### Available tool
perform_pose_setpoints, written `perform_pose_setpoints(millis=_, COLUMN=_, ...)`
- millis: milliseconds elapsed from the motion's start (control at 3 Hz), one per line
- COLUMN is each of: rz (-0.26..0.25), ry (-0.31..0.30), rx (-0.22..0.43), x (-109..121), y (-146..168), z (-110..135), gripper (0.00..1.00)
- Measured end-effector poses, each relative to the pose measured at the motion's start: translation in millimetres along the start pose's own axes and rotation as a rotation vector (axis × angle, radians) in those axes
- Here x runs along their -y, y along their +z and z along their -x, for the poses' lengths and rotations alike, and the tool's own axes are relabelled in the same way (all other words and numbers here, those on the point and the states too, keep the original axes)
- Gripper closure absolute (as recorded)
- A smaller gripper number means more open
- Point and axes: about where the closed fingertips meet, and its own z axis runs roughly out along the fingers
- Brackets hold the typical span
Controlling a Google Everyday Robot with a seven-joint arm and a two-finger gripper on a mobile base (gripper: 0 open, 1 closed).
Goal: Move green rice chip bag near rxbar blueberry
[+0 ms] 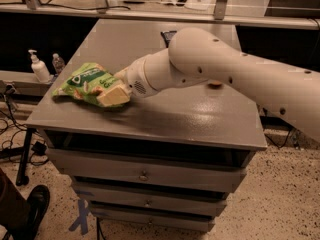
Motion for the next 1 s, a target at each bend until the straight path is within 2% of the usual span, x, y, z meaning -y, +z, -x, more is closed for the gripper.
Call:
perform_pose_setpoints(millis=333, rz=-0.048, ry=-0.014, rx=-0.023, x=11.9, y=-14.2, z=1.3, gripper=0.87)
perform_pose_setpoints(millis=667, rz=-0.157, ry=-0.038, rx=-0.051, x=43.5, y=-55.8, z=4.9, gripper=1.00)
perform_pose_setpoints(millis=1000, rz=-0.324, ry=-0.053, rx=-0.086, x=90.8, y=-121.8, z=3.5, gripper=1.00)
